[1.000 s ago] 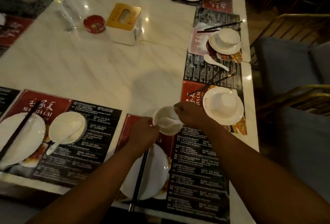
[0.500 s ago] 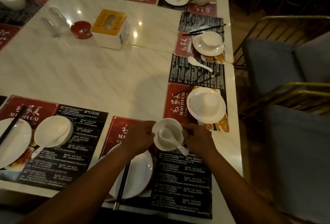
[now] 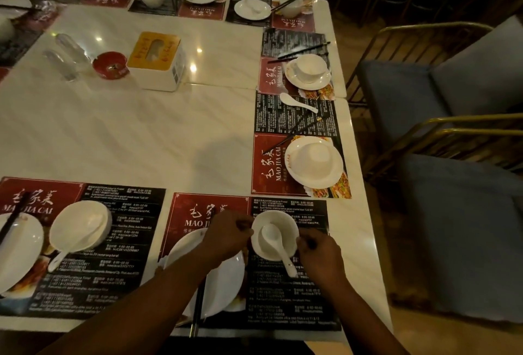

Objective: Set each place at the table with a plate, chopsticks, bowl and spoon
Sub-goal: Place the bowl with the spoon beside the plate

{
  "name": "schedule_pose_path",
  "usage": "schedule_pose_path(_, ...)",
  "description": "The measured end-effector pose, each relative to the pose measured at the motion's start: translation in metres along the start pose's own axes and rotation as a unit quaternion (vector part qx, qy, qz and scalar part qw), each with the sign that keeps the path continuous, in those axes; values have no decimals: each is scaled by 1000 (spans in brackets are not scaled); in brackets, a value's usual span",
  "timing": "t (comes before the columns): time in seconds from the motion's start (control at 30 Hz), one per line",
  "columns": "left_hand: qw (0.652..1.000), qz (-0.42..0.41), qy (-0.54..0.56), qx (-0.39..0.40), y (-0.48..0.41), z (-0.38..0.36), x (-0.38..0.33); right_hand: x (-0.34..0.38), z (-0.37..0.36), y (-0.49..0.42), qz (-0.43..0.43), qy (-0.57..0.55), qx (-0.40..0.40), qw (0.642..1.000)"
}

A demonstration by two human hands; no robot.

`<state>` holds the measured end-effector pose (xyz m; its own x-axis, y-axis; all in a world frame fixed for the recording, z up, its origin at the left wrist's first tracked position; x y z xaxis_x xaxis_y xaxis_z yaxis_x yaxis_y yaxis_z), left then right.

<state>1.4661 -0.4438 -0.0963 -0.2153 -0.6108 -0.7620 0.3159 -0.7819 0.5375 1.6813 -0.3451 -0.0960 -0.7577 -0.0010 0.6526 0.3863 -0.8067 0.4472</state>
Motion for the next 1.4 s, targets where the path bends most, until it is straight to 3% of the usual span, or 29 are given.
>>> schedule_pose_path(0.43,999,-9,38,12,7,-15,8,-14,0,17,-42,-11,-16,999)
schedule_pose_path(0.6,997,3,67,24,6,-17,12,-20,-10,24,-94,7,51,994)
schedule_pose_path(0.73,998,3,63,13,3,-12,13,-23,-18,39,-135,-82,122,980)
schedule_pose_path(0.83,999,-1,49,11,2,-13,11,-19,-20,48,-133,-130,123,975)
schedule_pose_path(1.4,999,-1,44,-11,8,-16,14,-19,-33,52,-129,-125,138,974)
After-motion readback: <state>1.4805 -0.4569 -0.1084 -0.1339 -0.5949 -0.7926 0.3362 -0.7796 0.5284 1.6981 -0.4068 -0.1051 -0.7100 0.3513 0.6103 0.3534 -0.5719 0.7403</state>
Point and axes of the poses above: each hand's wrist, its own y-axis away from the middle knuckle, its own z-axis out of the back of the hand, x = y × z, the point moved 9 cm from there along -y, towards the middle knuckle, and after that the axes turned 7 degrees about x, right-handed, at the moved point
